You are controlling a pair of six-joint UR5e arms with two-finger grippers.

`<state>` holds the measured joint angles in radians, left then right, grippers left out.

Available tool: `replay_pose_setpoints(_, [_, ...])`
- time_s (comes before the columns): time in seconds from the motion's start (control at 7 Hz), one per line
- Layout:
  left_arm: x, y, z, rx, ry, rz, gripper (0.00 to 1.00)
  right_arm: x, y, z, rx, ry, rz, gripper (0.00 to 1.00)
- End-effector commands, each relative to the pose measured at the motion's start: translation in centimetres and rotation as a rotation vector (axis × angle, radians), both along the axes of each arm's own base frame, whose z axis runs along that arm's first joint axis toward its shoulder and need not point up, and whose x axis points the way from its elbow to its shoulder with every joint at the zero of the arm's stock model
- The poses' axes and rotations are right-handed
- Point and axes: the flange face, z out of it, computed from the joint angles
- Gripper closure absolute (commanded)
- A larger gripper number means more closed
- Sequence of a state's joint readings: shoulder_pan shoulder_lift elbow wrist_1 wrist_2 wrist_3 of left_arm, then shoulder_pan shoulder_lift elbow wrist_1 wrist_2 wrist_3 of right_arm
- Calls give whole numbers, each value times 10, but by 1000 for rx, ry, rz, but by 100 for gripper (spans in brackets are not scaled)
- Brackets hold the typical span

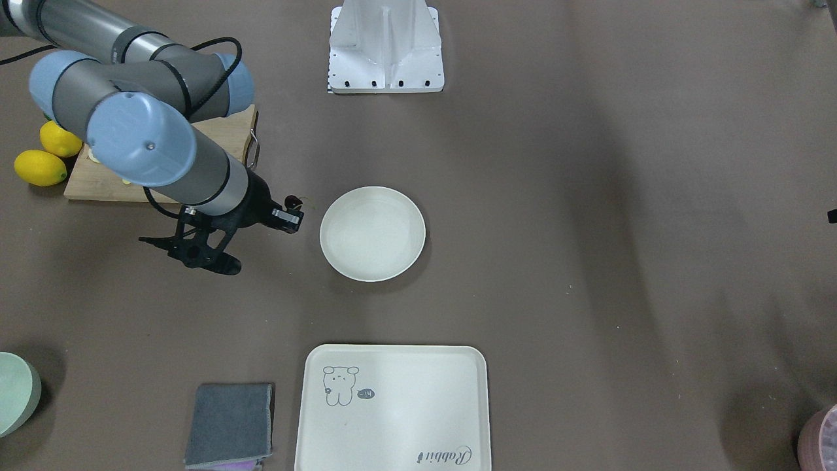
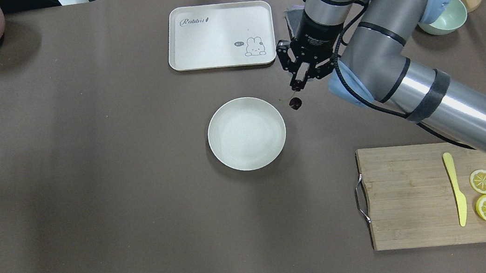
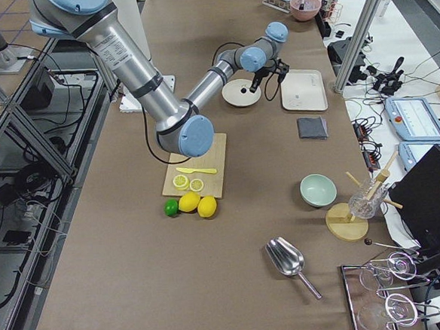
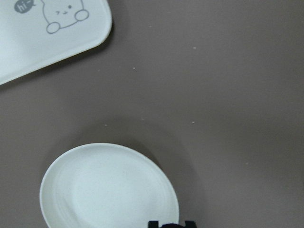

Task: Place red cherry on plate
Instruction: 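Lift the cherries and carry them over the white bowl, then lower the cherries into the bowl and open the right gripper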

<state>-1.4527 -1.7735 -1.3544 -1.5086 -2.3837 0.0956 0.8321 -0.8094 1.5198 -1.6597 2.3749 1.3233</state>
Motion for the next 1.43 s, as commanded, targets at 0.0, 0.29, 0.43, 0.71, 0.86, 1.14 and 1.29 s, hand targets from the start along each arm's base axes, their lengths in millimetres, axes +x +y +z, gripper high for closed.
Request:
replay_pose_setpoints(0.0, [0, 0, -3, 2, 0, -4, 2, -90, 32, -15, 16, 7, 16, 100])
replay_pose_setpoints(0.29, [0, 0, -2, -1, 0, -6, 2, -126, 49, 0, 11, -5, 62, 100])
replay_pose_setpoints(0.43, [0, 0, -2, -1, 0, -6, 2, -131, 51, 2, 23, 6, 69, 71])
replay_pose_setpoints(0.71, [1, 0, -1, -4, -1, -4, 2, -129, 57, 9, 34, -7, 62, 0])
replay_pose_setpoints(0.86, [4, 0, -1, -4, -1, 1, 2, -112, 51, 11, 43, -19, 65, 0])
replay_pose_setpoints(1.14, [4, -1, 0, -2, 0, 2, 2, -33, 28, 49, 46, -44, 65, 0])
replay_pose_setpoints(1.29, [4, -1, 0, -5, -1, 1, 2, 19, 4, 68, 45, -38, 50, 0])
